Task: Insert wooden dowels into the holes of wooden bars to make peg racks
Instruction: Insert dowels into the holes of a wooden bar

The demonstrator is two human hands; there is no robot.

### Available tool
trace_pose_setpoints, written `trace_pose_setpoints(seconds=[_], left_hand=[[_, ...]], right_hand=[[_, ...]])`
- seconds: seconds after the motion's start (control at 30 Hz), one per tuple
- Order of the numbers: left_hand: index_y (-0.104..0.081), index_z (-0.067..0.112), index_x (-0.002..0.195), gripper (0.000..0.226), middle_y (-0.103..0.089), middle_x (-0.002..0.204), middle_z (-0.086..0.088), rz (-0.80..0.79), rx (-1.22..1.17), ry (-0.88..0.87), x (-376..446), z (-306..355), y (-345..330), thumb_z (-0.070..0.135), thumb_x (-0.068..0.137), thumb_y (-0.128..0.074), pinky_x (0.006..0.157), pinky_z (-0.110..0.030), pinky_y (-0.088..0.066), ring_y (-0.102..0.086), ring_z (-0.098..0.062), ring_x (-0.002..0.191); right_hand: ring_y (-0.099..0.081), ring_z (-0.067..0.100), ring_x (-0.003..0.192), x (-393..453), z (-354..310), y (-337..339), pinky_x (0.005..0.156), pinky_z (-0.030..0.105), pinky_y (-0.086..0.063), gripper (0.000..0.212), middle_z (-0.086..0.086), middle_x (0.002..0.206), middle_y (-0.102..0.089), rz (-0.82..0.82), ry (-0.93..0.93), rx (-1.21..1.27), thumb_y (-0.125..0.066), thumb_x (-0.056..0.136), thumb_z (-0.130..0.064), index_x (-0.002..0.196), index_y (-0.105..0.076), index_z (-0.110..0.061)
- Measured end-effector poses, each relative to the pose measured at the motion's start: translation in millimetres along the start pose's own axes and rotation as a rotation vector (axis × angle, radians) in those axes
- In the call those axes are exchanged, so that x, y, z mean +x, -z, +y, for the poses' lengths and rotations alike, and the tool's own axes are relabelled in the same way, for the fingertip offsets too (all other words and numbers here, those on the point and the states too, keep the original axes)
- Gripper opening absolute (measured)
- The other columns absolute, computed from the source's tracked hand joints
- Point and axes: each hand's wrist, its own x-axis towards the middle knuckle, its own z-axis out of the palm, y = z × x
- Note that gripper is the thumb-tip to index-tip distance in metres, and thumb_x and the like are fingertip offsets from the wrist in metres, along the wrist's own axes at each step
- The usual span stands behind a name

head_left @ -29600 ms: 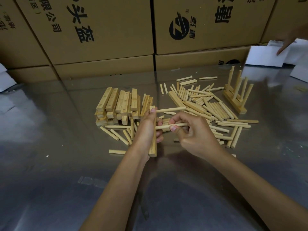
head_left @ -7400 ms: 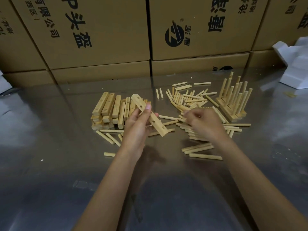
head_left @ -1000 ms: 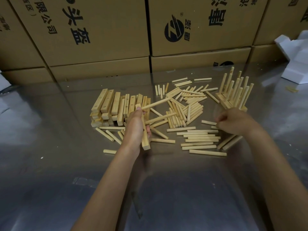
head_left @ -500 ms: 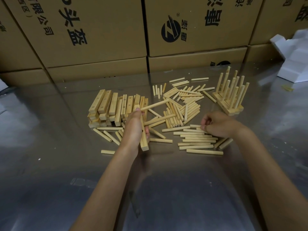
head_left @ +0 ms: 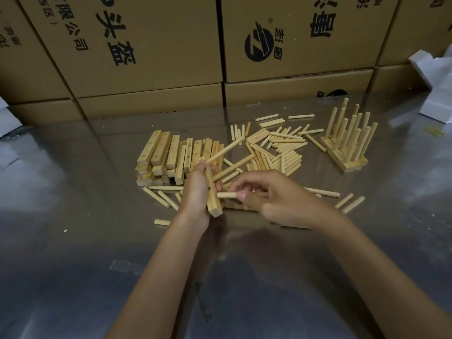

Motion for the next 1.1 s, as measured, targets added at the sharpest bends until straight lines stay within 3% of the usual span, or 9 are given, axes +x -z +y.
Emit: trace_pose_setpoints(seconds=[0.17, 0.3, 0.47, 0.67, 0.9, 1.1], left_hand=[[-0.064, 0.016, 0.097, 0.036, -0.050, 0.058, 0.002, 0.001, -0.026, -0.033, 2, 2, 4, 0.045, 0.103, -0.043, 0.039, -0.020, -0.041, -0.044, -0.013, 0.052], [-0.062, 0.015, 0.104, 0.035, -0.047, 0.055, 0.001, -0.024, -0.054, -0.051, 5, 2, 6, 0.045, 0.103, -0.044, 0.045, -0.025, -0.042, -0.042, -0.014, 0.050], [-0.064, 0.014, 0.103, 0.036, -0.049, 0.063, -0.001, -0.015, -0.070, -0.059, 6, 1, 8, 0.045, 0.103, -0.046, 0.049, -0.027, -0.044, -0.042, -0.013, 0.051], [-0.065, 0.013, 0.102, 0.034, -0.050, 0.059, 0.002, -0.024, -0.104, -0.109, 6, -2, 8, 0.043, 0.102, -0.048, 0.040, -0.022, -0.039, -0.043, -0.009, 0.044], [-0.059, 0.014, 0.100, 0.031, -0.041, 0.062, 0.001, -0.131, -0.210, -0.184, 3, 2, 8, 0.042, 0.104, -0.045, 0.040, -0.024, -0.027, -0.034, -0.010, 0.041], [-0.057, 0.015, 0.099, 0.029, -0.039, 0.061, 0.002, -0.134, -0.215, -0.191, 2, 2, 7, 0.041, 0.104, -0.045, 0.040, -0.024, -0.025, -0.032, -0.010, 0.040]], right_hand=[[-0.056, -0.004, 0.068, -1, -5, -13, 0.059, 0.008, -0.036, 0.022, -0.023, 0.078, -0.065, 0.087, 0.090, -0.067, -0.060, 0.091, -0.010, 0.092, -0.071, -0.029], [-0.059, 0.004, 0.092, 0, -10, -20, 0.070, 0.008, -0.035, 0.022, -0.021, 0.097, -0.071, 0.162, 0.208, -0.228, -0.063, 0.086, -0.008, 0.095, -0.073, -0.025], [-0.052, 0.001, 0.091, 1, -7, -21, 0.075, 0.009, -0.033, 0.017, -0.024, 0.094, -0.065, 0.184, 0.244, -0.270, -0.067, 0.086, -0.011, 0.095, -0.073, -0.025], [-0.050, 0.001, 0.092, 2, -6, -26, 0.080, 0.014, -0.037, 0.017, -0.028, 0.092, -0.061, 0.171, 0.252, -0.310, -0.067, 0.088, -0.010, 0.096, -0.073, -0.025], [-0.057, 0.006, 0.086, 3, 0, -30, 0.072, 0.021, -0.044, 0.017, -0.016, 0.085, -0.065, 0.240, 0.180, -0.140, -0.070, 0.087, -0.012, 0.095, -0.075, -0.027], [-0.056, -0.002, 0.086, 2, 0, -35, 0.070, 0.009, -0.036, 0.021, -0.033, 0.080, -0.061, 0.264, 0.167, -0.083, -0.071, 0.085, -0.009, 0.091, -0.074, -0.028]])
